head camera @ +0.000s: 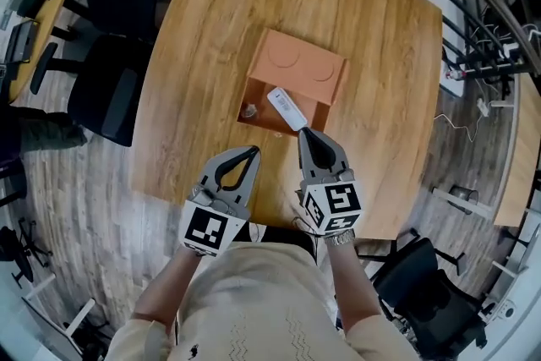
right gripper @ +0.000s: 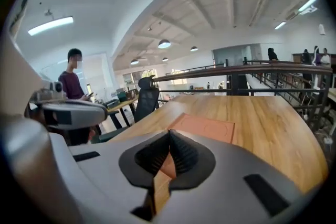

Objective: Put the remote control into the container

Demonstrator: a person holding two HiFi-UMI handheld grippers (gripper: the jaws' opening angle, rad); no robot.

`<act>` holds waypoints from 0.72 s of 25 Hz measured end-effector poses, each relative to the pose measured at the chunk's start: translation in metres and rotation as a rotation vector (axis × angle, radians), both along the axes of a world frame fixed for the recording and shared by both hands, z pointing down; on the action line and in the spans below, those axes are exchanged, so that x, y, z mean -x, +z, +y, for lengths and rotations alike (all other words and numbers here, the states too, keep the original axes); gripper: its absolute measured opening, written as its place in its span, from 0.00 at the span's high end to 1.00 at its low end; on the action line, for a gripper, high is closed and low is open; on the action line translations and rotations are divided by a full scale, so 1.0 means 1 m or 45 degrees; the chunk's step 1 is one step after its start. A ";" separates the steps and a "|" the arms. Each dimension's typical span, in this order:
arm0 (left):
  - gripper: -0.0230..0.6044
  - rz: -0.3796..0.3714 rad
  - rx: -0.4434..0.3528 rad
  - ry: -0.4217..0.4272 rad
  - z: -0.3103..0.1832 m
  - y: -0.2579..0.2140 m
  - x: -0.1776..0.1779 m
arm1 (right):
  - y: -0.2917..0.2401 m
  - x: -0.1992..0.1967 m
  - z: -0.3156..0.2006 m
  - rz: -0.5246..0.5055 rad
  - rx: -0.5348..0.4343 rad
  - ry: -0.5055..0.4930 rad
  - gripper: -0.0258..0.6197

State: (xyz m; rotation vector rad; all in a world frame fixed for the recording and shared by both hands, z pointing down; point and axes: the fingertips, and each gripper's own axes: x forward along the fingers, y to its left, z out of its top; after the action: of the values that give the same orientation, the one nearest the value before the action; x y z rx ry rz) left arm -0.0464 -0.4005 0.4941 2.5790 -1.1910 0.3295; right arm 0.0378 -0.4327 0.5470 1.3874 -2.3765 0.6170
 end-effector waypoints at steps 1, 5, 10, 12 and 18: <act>0.94 0.004 -0.014 0.011 0.002 -0.003 -0.002 | -0.012 -0.004 0.007 -0.035 -0.014 0.023 0.93; 0.94 0.052 -0.030 0.035 0.014 -0.016 -0.005 | -0.067 -0.012 0.036 -0.105 -0.130 0.099 0.93; 0.94 0.070 -0.012 0.099 0.033 -0.043 -0.010 | -0.123 -0.012 0.065 -0.078 -0.276 0.155 0.93; 0.94 0.117 -0.068 0.106 0.040 -0.067 -0.011 | -0.138 -0.009 0.077 -0.080 -0.297 0.186 0.93; 0.94 0.165 -0.255 0.119 0.057 -0.121 -0.010 | -0.169 0.011 0.103 -0.093 -0.356 0.214 0.93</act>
State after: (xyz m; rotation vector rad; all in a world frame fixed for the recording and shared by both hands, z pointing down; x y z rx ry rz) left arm -0.0367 -0.3431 0.3733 2.7844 -1.1112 0.0632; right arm 0.0264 -0.3293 0.3776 1.7221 -2.4961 0.3924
